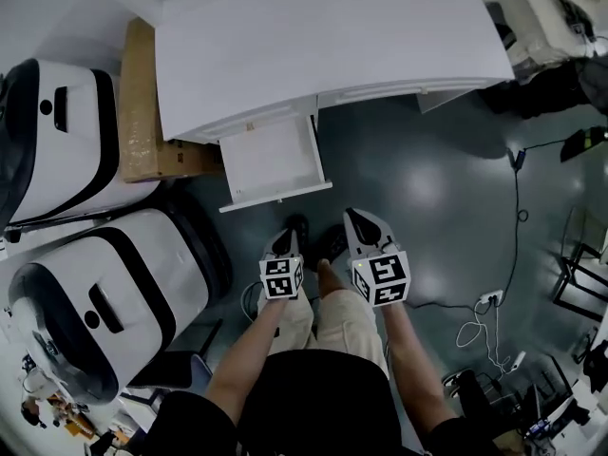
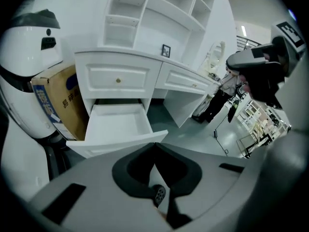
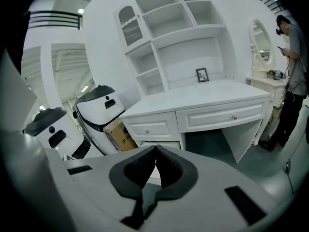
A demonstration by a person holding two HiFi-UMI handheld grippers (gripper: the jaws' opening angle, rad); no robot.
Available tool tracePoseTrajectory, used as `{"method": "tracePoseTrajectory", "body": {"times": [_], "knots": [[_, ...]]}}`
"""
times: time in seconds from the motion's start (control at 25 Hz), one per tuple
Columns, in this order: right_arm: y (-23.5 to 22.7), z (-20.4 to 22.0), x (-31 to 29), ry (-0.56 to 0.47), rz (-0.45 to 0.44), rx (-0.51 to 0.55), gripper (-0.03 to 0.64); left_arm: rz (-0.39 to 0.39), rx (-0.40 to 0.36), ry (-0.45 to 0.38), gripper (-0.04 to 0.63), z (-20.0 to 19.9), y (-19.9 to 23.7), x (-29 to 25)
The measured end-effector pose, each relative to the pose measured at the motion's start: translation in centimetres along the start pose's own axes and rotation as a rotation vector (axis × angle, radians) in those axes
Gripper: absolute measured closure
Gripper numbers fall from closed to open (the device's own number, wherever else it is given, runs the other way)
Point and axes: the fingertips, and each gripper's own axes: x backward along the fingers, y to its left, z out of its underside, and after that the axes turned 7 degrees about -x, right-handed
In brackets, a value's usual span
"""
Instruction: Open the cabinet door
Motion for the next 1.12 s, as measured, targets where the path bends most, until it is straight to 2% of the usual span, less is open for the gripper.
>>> {"method": "tracePoseTrajectory", "body": {"times": [0.32, 0.64, 0.92, 1.12], "knots": [[0.2, -4.4, 4.8, -0.074, 0.04, 0.003, 0.598, 0.044, -0.057, -0.172, 0.572, -9.4, -3.6, 6.3], [0.0, -10.9, 9.2, -0.217, 0.091, 0.021, 0.599, 0.113, -0.179, -0.333, 0.572, -18.8, -6.2, 12.0], [1.8, -15.4, 13.5, -0.316, 0.087, 0.045, 0.599, 0.141, -0.231, -0.464, 0.572, -26.0, -9.0, 17.5], [3.1, -18.4, 16.3, -0.412, 0.063, 0.061, 0.6, 0.167, -0.304, -0.555, 0.572, -30.0, -11.1, 21.1]]}}
